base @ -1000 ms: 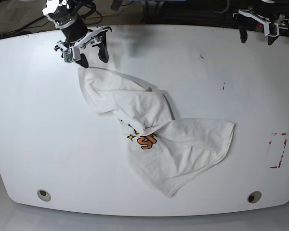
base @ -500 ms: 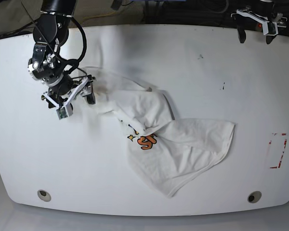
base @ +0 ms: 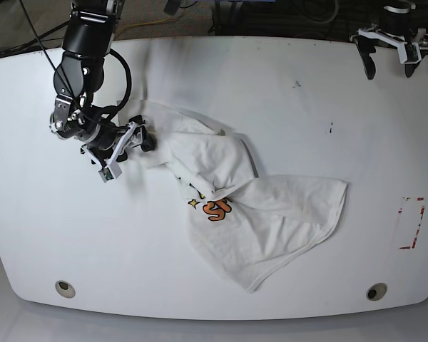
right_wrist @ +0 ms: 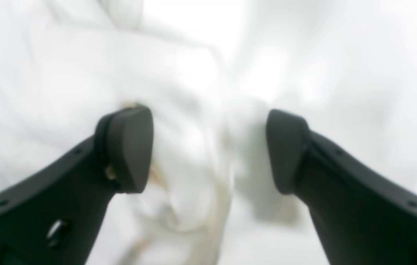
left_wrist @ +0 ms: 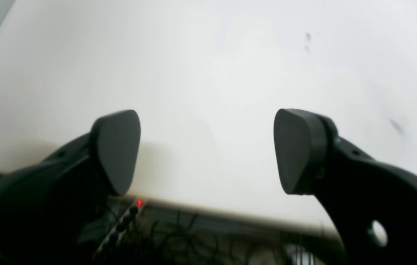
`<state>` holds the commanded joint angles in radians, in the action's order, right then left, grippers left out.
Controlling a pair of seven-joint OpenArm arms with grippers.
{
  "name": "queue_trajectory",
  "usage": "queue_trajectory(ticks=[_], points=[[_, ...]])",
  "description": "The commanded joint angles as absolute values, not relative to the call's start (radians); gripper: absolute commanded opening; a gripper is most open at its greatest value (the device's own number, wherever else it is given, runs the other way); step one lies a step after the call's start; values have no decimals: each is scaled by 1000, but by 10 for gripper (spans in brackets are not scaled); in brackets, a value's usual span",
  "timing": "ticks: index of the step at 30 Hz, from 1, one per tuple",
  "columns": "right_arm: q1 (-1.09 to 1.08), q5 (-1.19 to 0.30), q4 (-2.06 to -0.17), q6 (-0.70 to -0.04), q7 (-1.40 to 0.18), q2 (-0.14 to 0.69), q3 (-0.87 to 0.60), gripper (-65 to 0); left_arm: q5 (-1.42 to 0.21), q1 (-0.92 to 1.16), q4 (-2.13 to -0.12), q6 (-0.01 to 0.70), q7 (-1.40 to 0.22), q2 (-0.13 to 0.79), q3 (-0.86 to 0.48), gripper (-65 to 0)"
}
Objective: Fold the T-shirt properly
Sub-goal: 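Reach both grippers down and pinch two edges of the white T-shirt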
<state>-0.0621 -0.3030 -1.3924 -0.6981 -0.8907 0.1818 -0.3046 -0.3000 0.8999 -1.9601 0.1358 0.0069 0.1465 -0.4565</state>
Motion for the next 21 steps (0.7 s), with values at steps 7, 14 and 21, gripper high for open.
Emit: queue_trajectory(ticks=[7,14,21], points=[[-15,-303,-1529,-698,-886,182,-302,-650,-300,748,-1960,136,-96,148,-455,-119],[107,-303,-1816,-698,-889,183,-300,-650,-220,440,-1960,136,-447,145,-449,-119],[257,-303,-1986,-698,-891,188,-302,-650,-180,166,-1851,136,-628,143,-354,-117]])
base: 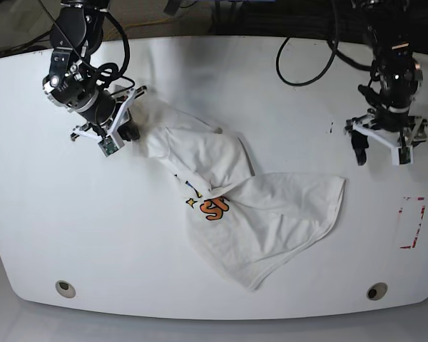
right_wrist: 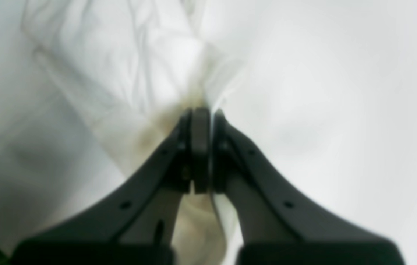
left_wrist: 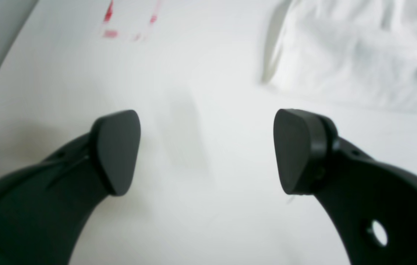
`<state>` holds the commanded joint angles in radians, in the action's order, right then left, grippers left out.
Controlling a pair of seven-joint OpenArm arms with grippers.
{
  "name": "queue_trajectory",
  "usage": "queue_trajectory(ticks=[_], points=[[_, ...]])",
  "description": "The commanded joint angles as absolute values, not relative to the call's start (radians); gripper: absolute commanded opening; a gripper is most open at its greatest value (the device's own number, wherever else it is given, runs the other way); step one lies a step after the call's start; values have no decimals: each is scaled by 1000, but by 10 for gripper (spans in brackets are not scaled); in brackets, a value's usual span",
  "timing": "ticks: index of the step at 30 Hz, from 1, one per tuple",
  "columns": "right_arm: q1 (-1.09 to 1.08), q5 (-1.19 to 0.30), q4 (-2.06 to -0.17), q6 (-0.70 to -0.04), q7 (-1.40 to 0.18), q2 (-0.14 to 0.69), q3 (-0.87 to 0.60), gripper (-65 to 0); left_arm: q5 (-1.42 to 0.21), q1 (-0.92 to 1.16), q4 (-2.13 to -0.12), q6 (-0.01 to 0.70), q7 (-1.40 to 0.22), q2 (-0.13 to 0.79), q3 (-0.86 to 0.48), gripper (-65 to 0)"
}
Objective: Fold the T-shirt properly
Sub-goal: 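Reach both grippers down and pinch two edges of the white T-shirt, then lift the shirt with both grippers and pull the edges apart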
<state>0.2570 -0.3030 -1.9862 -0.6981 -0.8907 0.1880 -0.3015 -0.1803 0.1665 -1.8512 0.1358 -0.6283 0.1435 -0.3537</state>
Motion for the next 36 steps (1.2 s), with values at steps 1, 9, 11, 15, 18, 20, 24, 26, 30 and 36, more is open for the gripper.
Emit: queue_trajectory(ticks=[1,9,11,15,18,20,24,26,30,36], points=[[275,-303,-1998,-698,-891,188,-303,-650,-180,137,-1811,136,-628,143,-341,-117],[366,-302,-2014,-698,-888,182,-344,-650,-180,-96,-1477,136,-587,142,-303,-119],[372,-303,-2015,-698,-888,182,-351,-650,-180,-139,-1400,136,-562,143,-263,-119],[378,-303,-2015,-698,-888,182,-355,-650,-182,-185,-1300,136,-509,148,-186,-119],[377,-303,-2017,-698,-888,182,-357,-650,-183,-206,-1225,136,-470,148,-139,-119],[372,-303,-2017,-698,-888,182,-357,-650,-183,-217,-1196,137,-461,148,-110,-119],[361,-303,-2017,-698,-888,182,-357,-650,-183,-226,-1150,137,-460,148,-62,-119],[361,-303,-2017,-698,-888,179,-357,-650,-185,-226,-1130,137,-460,148,-38,-119],[360,-295,-2017,-698,-886,148,-357,-650,-183,-220,-1125,137,-460,150,-1,-171],[360,-300,-2017,-698,-886,142,-358,-650,-182,-219,-1109,137,-460,150,4,-624]])
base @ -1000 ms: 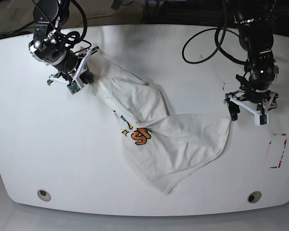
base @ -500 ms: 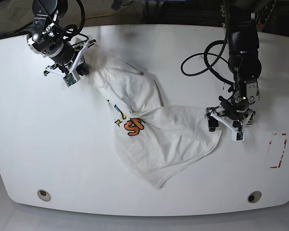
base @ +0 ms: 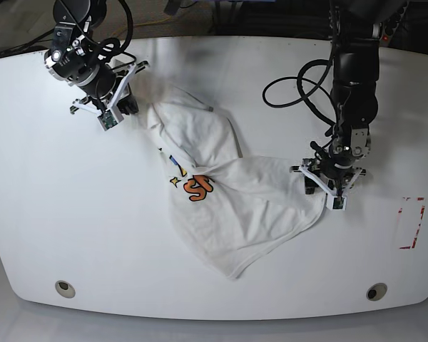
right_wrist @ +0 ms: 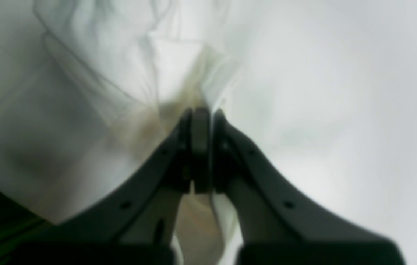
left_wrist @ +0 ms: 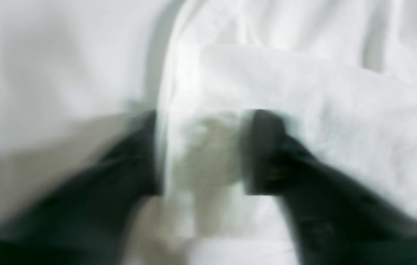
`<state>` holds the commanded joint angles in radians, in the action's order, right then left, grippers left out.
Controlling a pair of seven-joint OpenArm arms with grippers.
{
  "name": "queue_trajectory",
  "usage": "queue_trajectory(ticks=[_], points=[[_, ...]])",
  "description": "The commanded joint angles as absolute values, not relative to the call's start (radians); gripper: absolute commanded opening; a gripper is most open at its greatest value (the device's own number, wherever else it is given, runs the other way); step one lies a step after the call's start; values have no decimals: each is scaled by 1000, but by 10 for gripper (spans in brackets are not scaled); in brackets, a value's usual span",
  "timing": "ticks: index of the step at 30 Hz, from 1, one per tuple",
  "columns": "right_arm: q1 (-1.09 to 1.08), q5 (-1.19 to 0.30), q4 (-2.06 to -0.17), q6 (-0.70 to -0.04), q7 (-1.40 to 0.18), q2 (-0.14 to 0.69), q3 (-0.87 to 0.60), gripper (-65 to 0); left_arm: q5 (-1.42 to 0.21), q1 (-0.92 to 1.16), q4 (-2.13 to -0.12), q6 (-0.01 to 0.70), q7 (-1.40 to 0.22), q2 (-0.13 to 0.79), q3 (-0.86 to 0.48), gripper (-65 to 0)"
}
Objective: Fold the T-shirt properly
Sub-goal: 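Lift the shirt with both grippers and pull the edges apart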
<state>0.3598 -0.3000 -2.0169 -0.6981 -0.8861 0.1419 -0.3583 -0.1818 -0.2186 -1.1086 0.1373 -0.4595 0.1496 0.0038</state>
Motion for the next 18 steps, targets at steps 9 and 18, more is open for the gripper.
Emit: queue_trajectory(ticks=[9,18], points=[[271,-295,-2015,-698,-886,147,-386,-650,-185,-166,-1362,137,-530,196,-48,-649],[16,-283,-1995,-698,-891,150,-415,-650,-185,-176,-1673,137,-697,259,-101,-650]])
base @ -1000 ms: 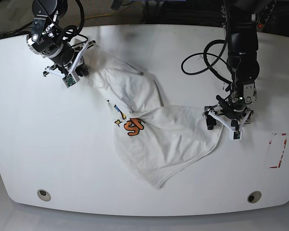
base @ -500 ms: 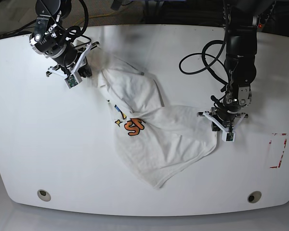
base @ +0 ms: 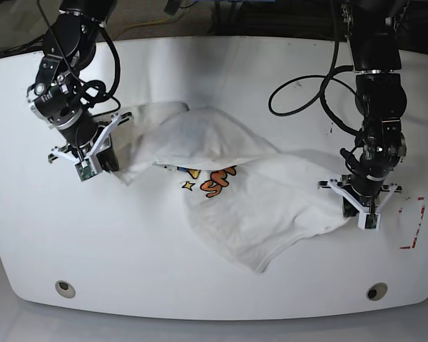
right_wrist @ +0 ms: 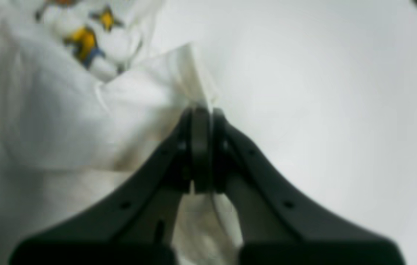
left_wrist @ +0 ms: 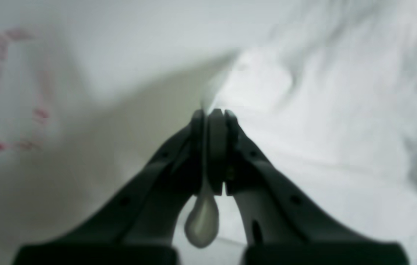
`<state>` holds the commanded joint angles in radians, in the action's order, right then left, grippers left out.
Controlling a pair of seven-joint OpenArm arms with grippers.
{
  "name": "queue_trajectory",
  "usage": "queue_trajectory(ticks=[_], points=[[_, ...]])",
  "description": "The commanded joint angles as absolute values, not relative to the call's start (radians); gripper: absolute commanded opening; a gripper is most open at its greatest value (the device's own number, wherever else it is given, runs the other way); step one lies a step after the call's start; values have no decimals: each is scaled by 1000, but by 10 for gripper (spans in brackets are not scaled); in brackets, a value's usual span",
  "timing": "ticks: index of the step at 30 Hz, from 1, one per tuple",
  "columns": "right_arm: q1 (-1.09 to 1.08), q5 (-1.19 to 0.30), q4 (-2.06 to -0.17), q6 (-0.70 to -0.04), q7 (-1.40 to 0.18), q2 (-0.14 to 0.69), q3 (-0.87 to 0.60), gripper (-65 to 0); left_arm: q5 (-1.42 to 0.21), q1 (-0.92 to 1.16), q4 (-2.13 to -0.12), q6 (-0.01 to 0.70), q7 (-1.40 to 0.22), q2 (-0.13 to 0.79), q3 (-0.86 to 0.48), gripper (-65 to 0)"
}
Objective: Fold the T-shirt properly
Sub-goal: 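Lift the shirt with both grippers and pull the edges apart, then swing the held shirt up and lay it flat across the table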
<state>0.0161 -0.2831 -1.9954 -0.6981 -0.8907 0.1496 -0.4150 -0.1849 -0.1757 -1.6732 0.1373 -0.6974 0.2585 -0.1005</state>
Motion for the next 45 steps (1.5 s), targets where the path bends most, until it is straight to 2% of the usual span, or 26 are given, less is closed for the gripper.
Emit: queue_trajectory(ticks=[7,9,14,19,28,35,37,40,45], points=[[-243,-188,-1910,-698,-891,151,-367,-650,-185,-275,-1877,137,-825,321,-107,-649],[-326,-163,-1877,-698,-891,183,-331,-650,-185,-325,-1902,137,-855,334,-119,-649],[-521,-150,-1785,-698,-891,242,-240,-650,-182,-483,-1914,137,-905,340,-166,-649],[-717,-150,-1707,-698,-891,312,-147,-650,-182,-644,-1906,137,-912,392,-183,-647],[-998,-154,-1742,-698,-1023,410,-42,-650,-185,-869,-1870,137,-912,472,-182,-647],[-1007,-150,-1896,-698,-1109,444,-39,-650,-188,-908,-1876,137,-989,499,-182,-647],[-949,-148,-1940,-698,-1124,444,-50,-650,-189,-903,-1902,151,-1032,499,-180,-647],[-809,-150,-2022,-698,-1135,444,-116,-650,-228,-817,-1971,232,-1098,498,-183,-647],[-562,-154,-2032,-698,-1136,406,-226,-650,-311,-648,-2006,243,-1164,464,-211,-650]])
